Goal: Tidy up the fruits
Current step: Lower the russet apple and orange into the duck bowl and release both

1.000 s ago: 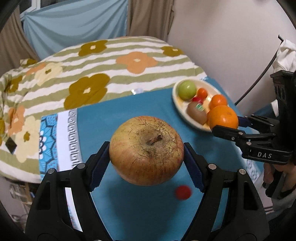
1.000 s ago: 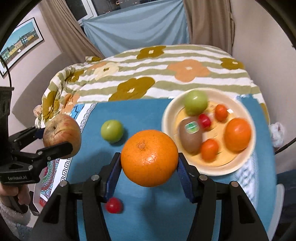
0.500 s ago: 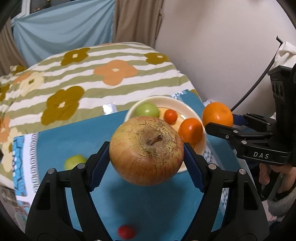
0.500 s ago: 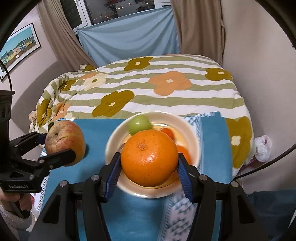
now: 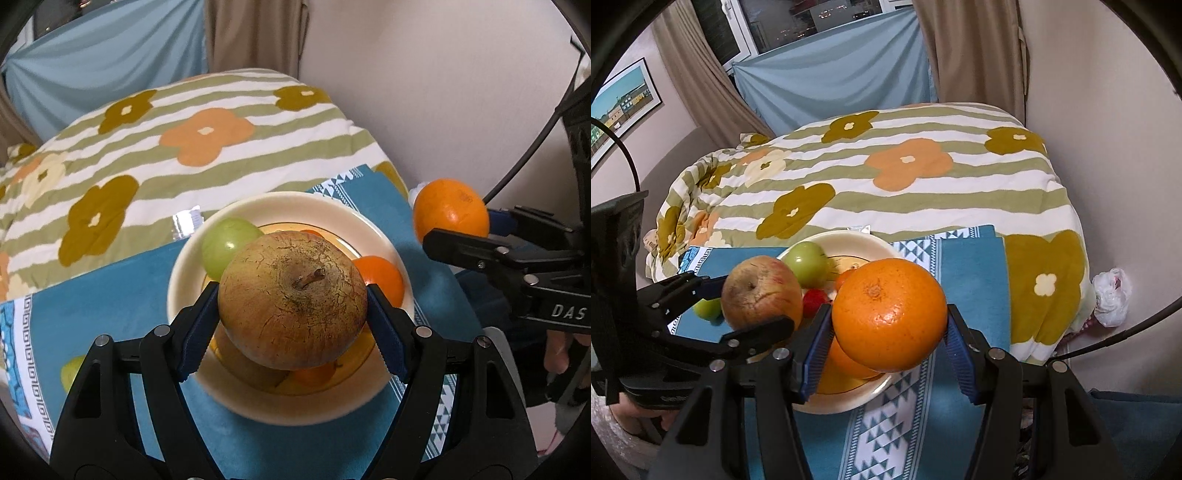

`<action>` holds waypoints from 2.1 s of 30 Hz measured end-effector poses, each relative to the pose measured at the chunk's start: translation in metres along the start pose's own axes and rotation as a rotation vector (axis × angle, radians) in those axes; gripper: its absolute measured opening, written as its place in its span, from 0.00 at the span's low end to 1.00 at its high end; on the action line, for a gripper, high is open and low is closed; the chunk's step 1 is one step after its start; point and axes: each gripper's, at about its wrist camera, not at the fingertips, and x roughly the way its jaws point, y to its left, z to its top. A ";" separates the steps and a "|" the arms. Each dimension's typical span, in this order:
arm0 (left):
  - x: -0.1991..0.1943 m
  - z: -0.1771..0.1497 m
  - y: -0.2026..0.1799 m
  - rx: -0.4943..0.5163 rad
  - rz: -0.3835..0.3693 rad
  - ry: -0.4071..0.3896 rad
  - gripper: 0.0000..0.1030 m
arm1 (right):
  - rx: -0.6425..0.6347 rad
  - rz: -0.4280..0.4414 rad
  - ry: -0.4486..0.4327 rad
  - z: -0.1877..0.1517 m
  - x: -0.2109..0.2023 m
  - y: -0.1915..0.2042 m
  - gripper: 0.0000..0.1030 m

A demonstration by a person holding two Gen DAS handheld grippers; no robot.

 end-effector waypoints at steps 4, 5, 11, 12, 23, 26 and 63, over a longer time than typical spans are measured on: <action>0.011 0.001 -0.004 0.006 0.030 0.023 0.79 | 0.011 0.007 0.009 0.000 0.005 -0.010 0.53; 0.012 0.001 -0.003 0.001 0.033 0.026 0.80 | 0.015 0.010 0.011 0.000 0.007 -0.011 0.53; -0.009 0.005 0.004 -0.026 0.007 -0.049 1.00 | 0.014 0.019 0.011 0.003 0.010 -0.013 0.53; -0.013 0.006 0.007 -0.030 0.005 -0.058 1.00 | 0.012 0.022 0.010 0.004 0.011 -0.013 0.53; -0.037 -0.006 0.037 -0.108 0.050 -0.066 1.00 | -0.052 0.074 0.016 0.025 0.032 0.002 0.53; -0.043 -0.015 0.047 -0.135 0.071 -0.059 1.00 | -0.068 0.092 0.031 0.031 0.043 0.009 0.53; -0.131 -0.068 0.078 -0.274 0.216 -0.127 1.00 | -0.066 0.089 -0.013 0.022 0.007 0.010 0.94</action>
